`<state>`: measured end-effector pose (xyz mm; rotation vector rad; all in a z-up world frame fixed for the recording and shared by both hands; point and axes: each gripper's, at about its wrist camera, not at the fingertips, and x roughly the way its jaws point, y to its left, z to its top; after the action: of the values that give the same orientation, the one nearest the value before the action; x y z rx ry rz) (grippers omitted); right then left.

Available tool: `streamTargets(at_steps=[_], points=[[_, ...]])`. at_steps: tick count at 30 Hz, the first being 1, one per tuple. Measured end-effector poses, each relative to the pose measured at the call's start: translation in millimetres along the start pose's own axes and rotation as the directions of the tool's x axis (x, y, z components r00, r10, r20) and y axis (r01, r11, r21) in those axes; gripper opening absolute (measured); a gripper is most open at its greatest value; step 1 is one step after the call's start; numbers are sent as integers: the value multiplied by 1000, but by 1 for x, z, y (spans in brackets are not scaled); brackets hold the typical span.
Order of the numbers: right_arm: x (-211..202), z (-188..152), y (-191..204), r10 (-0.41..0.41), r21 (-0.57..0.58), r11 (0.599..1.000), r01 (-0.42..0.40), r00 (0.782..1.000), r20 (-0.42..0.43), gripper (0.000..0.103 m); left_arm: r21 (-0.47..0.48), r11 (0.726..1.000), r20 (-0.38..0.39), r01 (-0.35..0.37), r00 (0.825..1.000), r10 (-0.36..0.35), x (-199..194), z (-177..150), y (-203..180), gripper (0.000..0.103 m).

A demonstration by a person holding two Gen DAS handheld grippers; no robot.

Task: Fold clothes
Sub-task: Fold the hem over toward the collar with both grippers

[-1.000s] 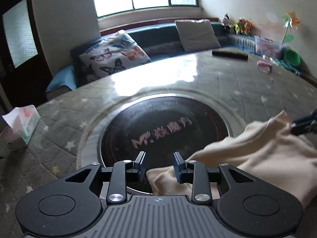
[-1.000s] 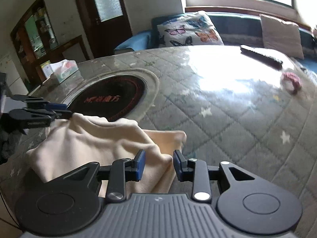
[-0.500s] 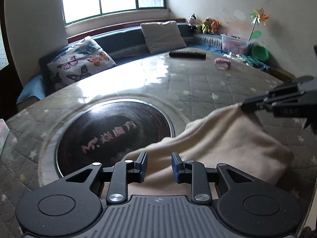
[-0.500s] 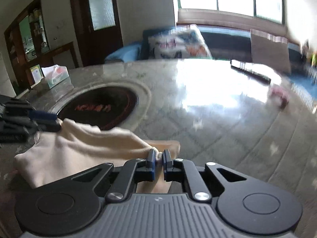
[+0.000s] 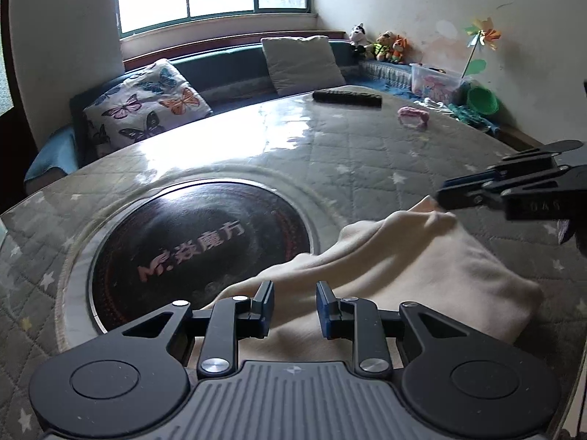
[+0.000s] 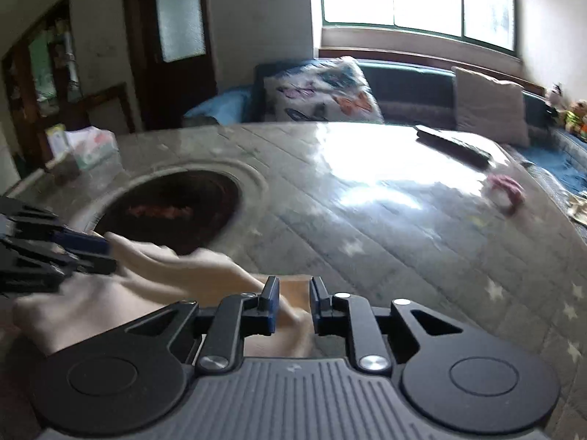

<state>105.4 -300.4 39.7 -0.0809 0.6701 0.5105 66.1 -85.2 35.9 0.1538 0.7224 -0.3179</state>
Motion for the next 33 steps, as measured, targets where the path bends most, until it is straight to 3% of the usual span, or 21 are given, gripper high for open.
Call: streamTargets(at_steps=[5, 13, 24, 33], points=[[20, 11, 23, 131, -17, 991, -132, 991, -33, 16, -2, 1000, -15, 6, 1000, -6, 11, 3, -3, 26], [59, 10, 27, 131, -10, 991, -132, 987, -97, 11, -30, 1000, -25, 9, 1000, -10, 19, -1, 3, 26], [46, 8, 41, 100, -91, 990, -107, 992, -78, 12, -39, 999, 12, 9, 1000, -9, 3, -6, 7, 26], [4, -1, 69, 189, -170, 965, -197, 980, -63, 14, 38, 999, 63, 31, 997, -33, -40, -27, -14, 26]])
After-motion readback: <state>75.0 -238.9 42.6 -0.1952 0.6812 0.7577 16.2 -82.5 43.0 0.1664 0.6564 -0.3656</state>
